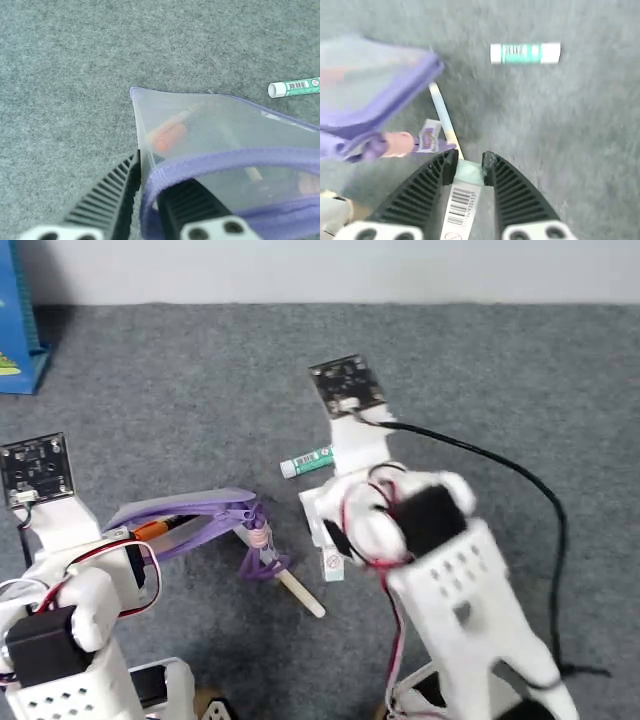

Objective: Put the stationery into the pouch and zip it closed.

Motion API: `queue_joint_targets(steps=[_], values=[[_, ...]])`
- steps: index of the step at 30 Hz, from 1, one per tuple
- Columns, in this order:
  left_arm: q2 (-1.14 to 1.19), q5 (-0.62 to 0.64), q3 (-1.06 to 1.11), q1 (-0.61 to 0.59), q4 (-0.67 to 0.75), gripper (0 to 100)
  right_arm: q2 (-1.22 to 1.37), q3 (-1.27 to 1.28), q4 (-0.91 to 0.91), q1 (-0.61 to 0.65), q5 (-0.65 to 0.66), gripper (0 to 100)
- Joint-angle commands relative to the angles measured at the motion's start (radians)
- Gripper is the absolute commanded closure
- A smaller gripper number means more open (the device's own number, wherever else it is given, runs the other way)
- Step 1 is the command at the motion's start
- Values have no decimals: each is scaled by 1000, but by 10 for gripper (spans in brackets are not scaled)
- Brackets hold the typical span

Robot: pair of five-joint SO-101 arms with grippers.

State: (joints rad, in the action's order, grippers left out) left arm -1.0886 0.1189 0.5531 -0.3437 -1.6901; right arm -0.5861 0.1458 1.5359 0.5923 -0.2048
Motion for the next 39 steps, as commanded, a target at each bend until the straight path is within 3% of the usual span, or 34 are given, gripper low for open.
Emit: queue_joint_targets(steps=[1,15,21,28,39], values=[[8,6,-5,-6,-3,989,-134,-8,-65,-7,-20,991],[8,6,-5,-6,-5,989,-476,6,-346,36,-104,991],[8,6,1,-6,-5,989,-644,181,-407,79,-140,991],[8,6,16,-6,-2,989,-846,506,-768,87,-31,991],[8,6,16,-3,0,989,-883,842,-1251,325,-8,991]])
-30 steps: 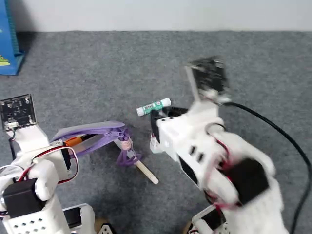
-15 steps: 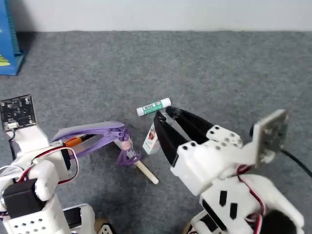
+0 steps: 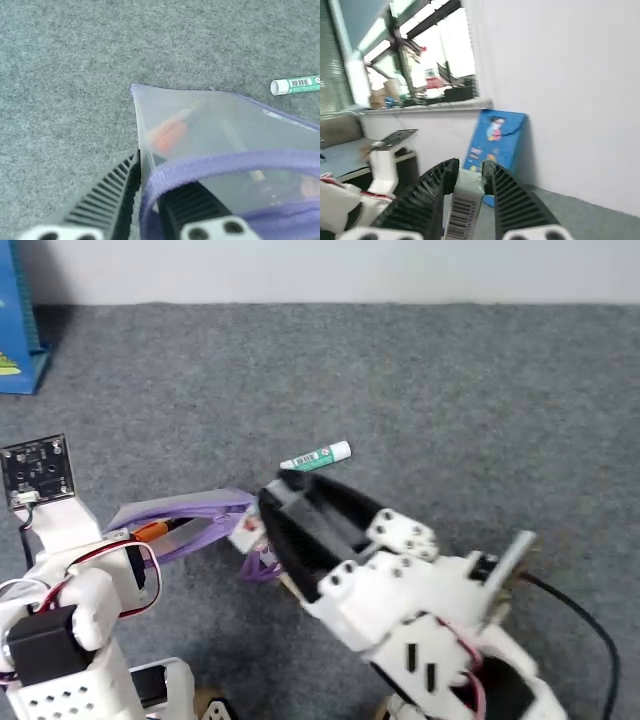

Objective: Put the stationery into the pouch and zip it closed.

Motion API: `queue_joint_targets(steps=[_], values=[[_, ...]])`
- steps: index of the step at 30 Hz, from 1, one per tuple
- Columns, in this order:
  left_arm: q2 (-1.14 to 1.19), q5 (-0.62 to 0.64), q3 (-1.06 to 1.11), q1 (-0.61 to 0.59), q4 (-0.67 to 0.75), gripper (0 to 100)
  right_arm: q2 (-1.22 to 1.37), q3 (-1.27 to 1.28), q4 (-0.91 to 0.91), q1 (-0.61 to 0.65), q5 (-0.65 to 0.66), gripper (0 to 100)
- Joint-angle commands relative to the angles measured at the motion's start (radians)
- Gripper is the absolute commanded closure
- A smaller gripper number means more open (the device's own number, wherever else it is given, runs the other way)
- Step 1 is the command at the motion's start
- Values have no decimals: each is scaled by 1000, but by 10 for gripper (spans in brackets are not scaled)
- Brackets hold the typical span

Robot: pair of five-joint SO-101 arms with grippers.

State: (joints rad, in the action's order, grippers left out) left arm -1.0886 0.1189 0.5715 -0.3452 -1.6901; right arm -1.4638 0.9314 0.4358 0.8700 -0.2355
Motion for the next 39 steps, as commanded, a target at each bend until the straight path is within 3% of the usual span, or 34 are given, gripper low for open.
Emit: queue_joint_targets(steps=[1,8,20,24,30,36,39], values=[[8,6,-2,-2,0,989,-4,94,-205,59,44,991],[8,6,-4,-2,0,989,128,272,-544,145,216,991],[8,6,-2,-3,2,989,496,276,-805,143,258,991],[8,6,-2,-3,2,989,564,278,-799,148,322,975],[8,6,-2,-3,0,989,545,272,-769,145,322,833],[8,6,-2,-3,0,989,458,190,-496,122,307,827],[8,6,-2,-3,0,989,426,100,-298,87,199,828]])
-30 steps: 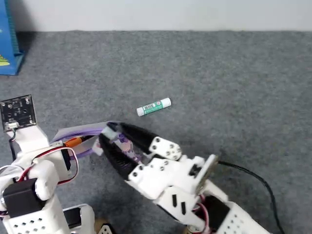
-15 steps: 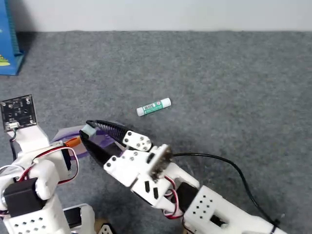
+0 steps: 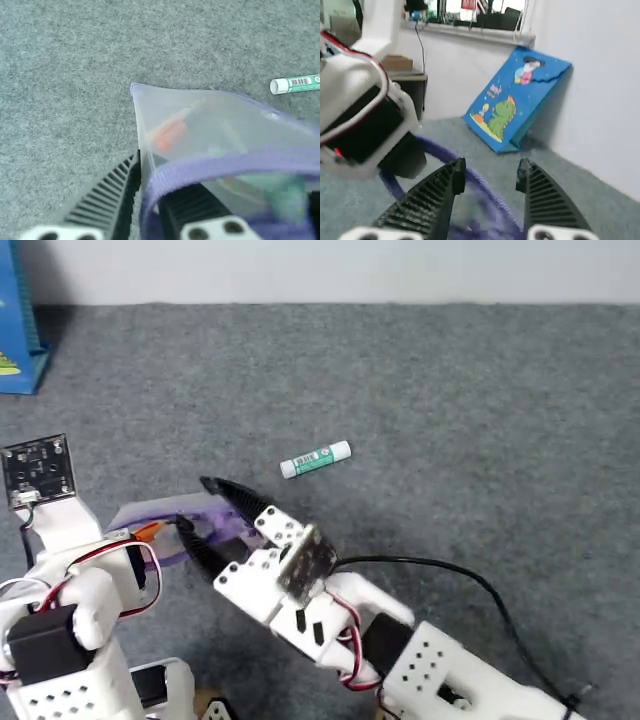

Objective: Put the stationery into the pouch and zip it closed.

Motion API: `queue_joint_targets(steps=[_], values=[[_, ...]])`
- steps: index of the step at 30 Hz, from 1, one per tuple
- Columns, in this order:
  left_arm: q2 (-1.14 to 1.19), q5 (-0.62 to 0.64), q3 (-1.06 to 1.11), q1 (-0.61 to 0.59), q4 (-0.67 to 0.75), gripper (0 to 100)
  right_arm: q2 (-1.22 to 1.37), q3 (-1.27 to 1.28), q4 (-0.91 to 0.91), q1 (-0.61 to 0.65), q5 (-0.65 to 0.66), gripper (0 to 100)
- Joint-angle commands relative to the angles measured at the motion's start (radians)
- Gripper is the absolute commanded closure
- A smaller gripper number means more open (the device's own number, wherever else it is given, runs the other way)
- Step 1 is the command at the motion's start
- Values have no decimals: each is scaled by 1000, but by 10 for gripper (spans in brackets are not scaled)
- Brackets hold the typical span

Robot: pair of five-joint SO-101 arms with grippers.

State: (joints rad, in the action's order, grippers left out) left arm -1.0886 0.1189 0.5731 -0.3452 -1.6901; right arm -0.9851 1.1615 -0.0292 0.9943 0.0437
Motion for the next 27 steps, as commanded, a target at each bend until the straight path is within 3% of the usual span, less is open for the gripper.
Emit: queue_joint_targets(steps=[1,9,12,16,22,27], values=[[8,6,-4,-3,0,989,-61,-164,232,-54,-123,828],[8,6,-4,-5,-2,989,-64,-422,657,-188,-388,829],[8,6,-4,-5,-3,989,-61,-459,687,-283,-493,829],[8,6,-4,-5,-3,989,8,-463,685,-364,-523,829],[8,6,-2,-5,-3,989,242,-559,697,-490,-628,829],[8,6,-2,-5,-5,989,504,-718,765,-519,-669,826]])
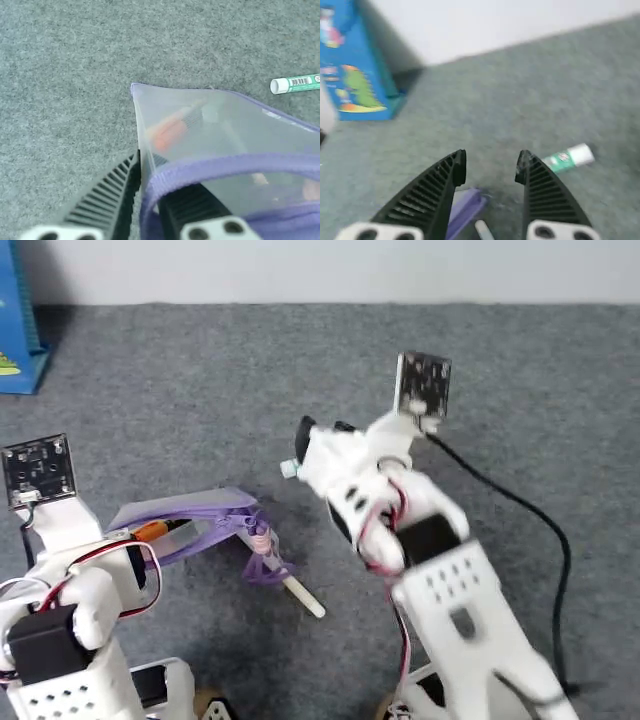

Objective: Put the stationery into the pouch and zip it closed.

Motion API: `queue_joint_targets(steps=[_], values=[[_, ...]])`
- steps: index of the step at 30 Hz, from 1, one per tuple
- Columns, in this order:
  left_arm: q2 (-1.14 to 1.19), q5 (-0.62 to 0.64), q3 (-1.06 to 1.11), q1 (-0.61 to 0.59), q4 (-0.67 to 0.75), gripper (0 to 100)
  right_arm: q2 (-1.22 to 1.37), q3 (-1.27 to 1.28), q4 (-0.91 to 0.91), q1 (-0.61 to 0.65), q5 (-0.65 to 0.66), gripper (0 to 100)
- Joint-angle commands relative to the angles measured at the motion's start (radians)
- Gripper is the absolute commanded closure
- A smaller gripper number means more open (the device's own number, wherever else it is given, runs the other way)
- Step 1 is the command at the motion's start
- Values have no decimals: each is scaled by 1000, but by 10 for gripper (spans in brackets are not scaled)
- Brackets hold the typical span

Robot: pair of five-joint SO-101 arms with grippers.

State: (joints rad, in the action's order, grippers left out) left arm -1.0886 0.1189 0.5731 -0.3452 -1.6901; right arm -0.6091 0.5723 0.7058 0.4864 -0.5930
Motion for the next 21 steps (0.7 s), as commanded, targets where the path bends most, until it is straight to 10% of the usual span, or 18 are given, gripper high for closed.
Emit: queue_joint_targets(steps=[1,21], values=[[8,6,-2,-5,-5,989,183,-163,41,-12,-43,826],[8,5,-2,-5,-5,989,969,-717,51,-67,-227,825]])
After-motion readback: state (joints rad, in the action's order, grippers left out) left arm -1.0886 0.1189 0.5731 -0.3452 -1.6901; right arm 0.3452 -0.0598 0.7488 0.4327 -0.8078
